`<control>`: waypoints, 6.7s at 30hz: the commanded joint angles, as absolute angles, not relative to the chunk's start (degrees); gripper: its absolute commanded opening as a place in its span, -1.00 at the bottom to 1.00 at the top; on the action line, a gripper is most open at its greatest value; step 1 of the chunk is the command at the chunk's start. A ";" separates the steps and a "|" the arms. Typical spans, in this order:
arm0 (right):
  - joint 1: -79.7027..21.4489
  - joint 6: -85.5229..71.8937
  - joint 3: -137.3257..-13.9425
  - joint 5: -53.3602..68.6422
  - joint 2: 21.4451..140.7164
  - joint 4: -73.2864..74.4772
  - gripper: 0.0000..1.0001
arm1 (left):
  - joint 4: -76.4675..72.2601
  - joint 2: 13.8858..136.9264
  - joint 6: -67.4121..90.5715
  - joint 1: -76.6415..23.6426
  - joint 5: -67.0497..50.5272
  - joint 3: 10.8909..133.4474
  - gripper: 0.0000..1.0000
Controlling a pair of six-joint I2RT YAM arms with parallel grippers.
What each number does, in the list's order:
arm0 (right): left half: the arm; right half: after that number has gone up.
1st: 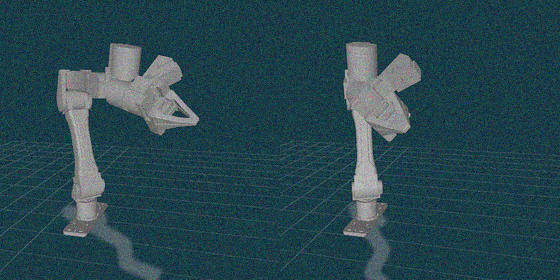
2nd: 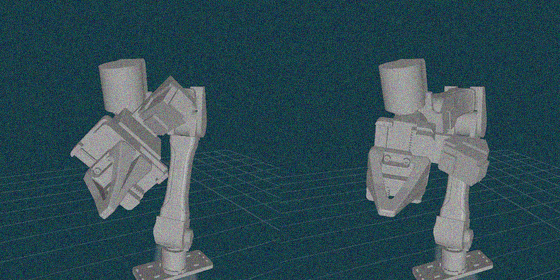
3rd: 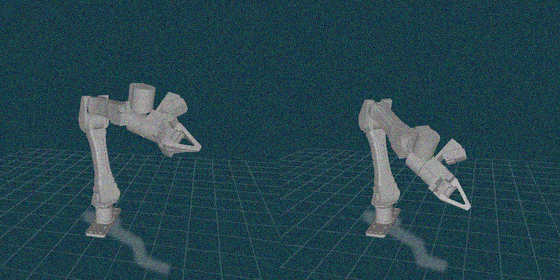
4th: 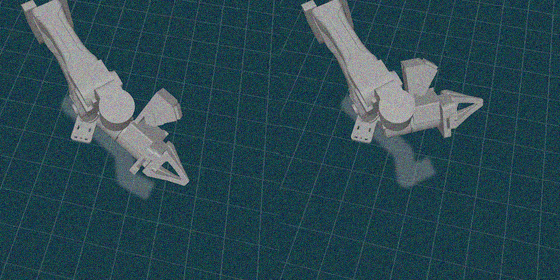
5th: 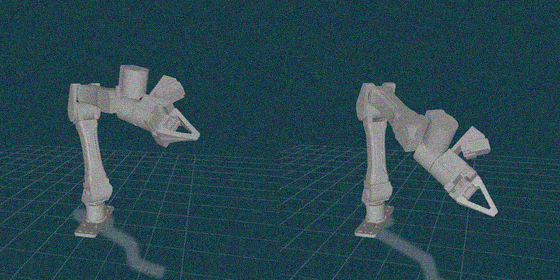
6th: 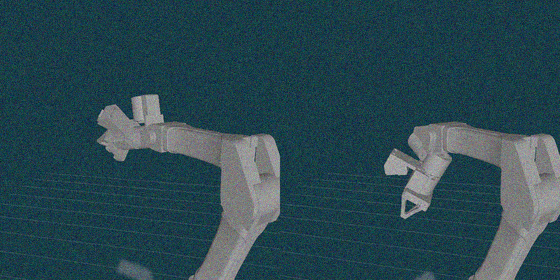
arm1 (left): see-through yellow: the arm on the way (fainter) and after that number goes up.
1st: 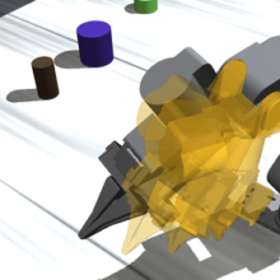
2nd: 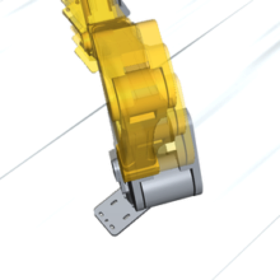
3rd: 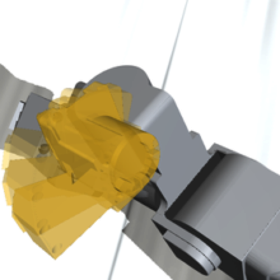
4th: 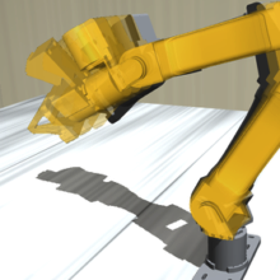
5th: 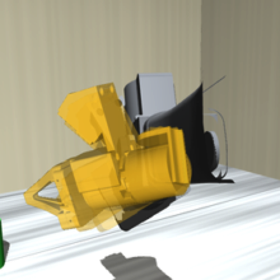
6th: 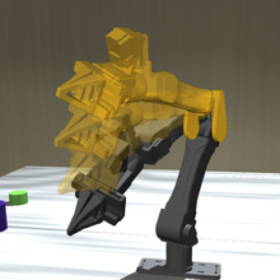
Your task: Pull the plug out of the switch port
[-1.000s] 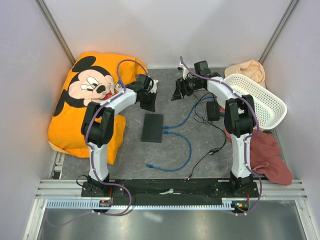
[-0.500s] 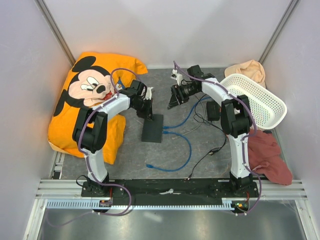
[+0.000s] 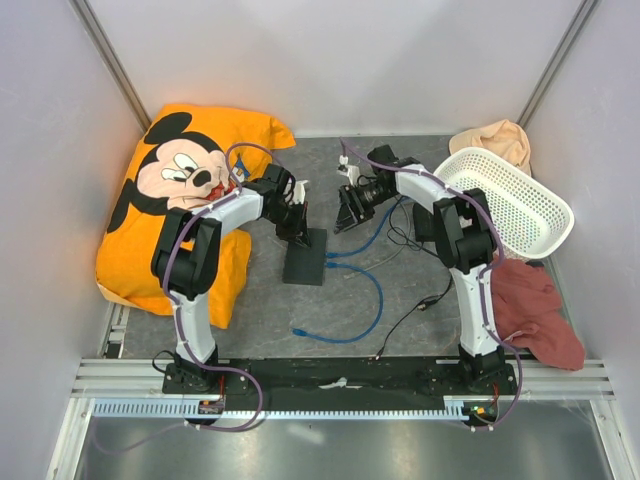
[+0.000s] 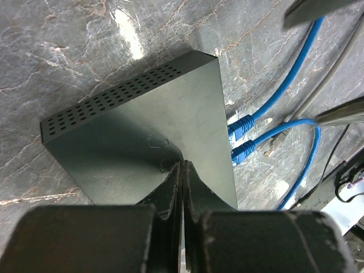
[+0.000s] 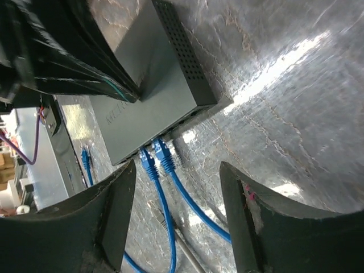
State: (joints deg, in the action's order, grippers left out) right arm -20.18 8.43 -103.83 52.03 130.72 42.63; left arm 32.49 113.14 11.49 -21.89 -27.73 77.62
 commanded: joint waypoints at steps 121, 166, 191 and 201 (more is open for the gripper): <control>-23.73 30.76 -109.69 28.57 146.60 66.53 -0.99 | 33.40 121.20 4.57 -27.51 -17.58 77.78 -0.96; -12.13 13.45 -135.88 2.37 143.61 40.52 -0.87 | 33.22 120.06 3.96 -28.48 -17.75 77.52 -0.97; -15.38 27.67 -105.48 52.02 124.98 53.58 0.53 | 33.84 110.93 2.90 -28.65 -25.12 77.44 -0.96; -22.67 29.98 -98.00 54.85 127.96 57.04 0.42 | 31.64 110.74 3.08 -28.39 -29.10 73.30 -0.97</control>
